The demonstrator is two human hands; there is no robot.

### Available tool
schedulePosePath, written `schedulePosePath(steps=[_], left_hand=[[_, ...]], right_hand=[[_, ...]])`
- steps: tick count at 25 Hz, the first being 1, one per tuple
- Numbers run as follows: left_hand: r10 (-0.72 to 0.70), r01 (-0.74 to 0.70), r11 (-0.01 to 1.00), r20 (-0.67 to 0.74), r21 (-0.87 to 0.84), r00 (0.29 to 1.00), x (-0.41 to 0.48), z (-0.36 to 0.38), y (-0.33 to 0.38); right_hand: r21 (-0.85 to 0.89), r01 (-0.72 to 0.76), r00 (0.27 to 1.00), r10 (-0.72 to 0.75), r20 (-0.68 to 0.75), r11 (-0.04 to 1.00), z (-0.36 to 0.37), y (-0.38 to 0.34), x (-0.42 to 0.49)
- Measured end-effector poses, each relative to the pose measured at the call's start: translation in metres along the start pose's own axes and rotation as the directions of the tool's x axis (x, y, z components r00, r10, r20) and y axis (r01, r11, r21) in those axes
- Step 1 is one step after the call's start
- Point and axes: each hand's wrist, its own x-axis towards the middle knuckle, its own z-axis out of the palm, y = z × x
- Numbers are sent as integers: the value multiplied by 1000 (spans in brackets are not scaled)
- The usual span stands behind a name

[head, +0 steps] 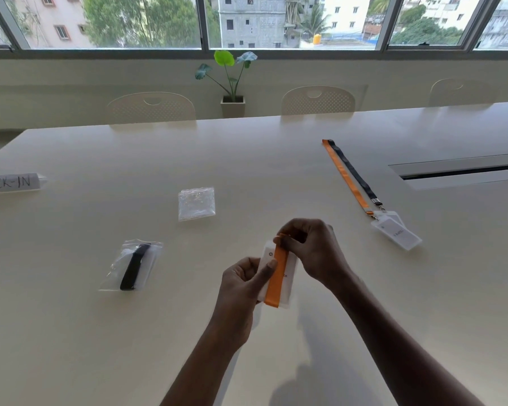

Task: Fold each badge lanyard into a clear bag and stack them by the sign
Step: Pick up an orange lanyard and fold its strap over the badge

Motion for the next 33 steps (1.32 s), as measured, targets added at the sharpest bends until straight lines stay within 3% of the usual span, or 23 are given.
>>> schedulePosePath(steps=[4, 9, 15, 22, 33], left_hand=[[75, -55, 961, -64, 269, 995, 2, -1, -6], [121, -75, 905, -85, 419, 989, 14, -8, -9], [239, -99, 702, -103, 706, 966, 30, -14, -20], [303, -159, 529, -11, 833, 953, 34, -18, -39], [312, -206, 561, 26, 802, 950, 30, -17, -41]], right_hand=[[66, -54, 996, 49, 69, 996, 5, 6, 4], [82, -78, 988, 67, 138, 994, 16, 19, 6], [-2, -118, 982, 117, 149, 993, 32, 41, 10], [-106, -74, 979, 93, 182, 992, 43, 58, 10], [-129, -93, 976, 116, 184, 987, 33, 55, 6]])
